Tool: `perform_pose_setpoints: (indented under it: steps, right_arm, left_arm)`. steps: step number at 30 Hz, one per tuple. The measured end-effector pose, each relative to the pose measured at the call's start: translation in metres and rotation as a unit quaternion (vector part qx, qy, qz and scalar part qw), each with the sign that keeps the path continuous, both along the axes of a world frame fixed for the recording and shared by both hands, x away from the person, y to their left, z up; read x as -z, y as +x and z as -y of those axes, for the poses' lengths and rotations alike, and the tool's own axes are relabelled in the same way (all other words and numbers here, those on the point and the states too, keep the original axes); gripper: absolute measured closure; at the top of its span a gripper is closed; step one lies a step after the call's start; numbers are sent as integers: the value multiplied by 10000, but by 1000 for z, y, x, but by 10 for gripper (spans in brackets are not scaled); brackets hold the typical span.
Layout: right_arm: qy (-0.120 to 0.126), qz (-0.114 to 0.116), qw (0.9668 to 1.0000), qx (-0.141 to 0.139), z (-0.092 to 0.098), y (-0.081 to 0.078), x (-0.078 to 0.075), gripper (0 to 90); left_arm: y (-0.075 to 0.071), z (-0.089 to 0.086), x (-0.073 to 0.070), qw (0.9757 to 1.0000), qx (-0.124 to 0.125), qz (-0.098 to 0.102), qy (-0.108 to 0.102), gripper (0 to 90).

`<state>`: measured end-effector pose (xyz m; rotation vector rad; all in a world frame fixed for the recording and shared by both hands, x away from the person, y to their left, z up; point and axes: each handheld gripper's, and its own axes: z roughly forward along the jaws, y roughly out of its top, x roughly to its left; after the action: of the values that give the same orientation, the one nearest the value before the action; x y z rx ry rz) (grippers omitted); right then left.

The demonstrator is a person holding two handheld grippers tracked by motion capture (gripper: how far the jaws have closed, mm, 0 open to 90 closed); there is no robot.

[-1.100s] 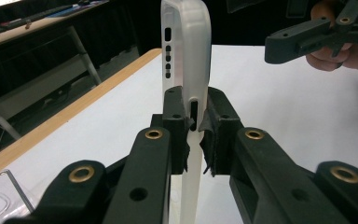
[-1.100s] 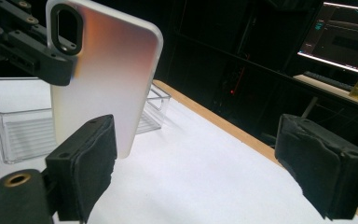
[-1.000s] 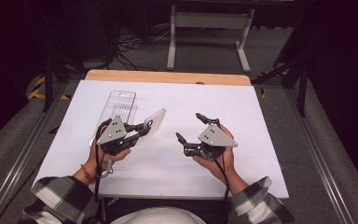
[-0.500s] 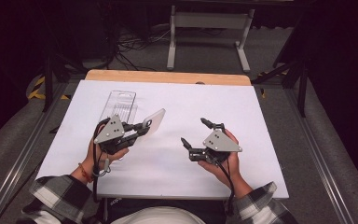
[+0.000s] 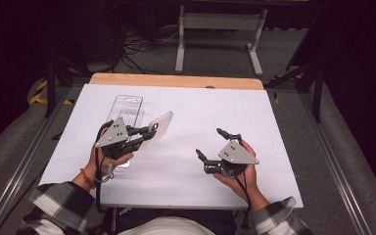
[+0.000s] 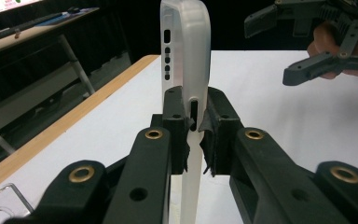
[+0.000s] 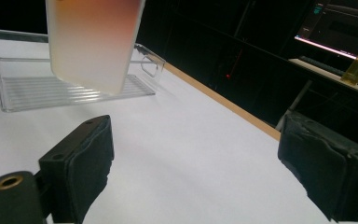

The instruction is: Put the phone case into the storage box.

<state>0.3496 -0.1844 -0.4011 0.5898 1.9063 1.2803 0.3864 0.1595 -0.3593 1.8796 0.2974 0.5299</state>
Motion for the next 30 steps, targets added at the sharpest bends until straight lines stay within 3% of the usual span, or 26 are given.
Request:
perform_pose_setpoints:
  steps: [13,30]
  right_arm:
    - [-18,-13,10000,-3,7,-1,6,97]
    - [-150,67,9998,-84,1,-3,10,98]
  left_arm:
    - [6,-6,-8,10000,-12,61,-14,808]
    - [19,-25,-24,9998,-78,177,-77,808]
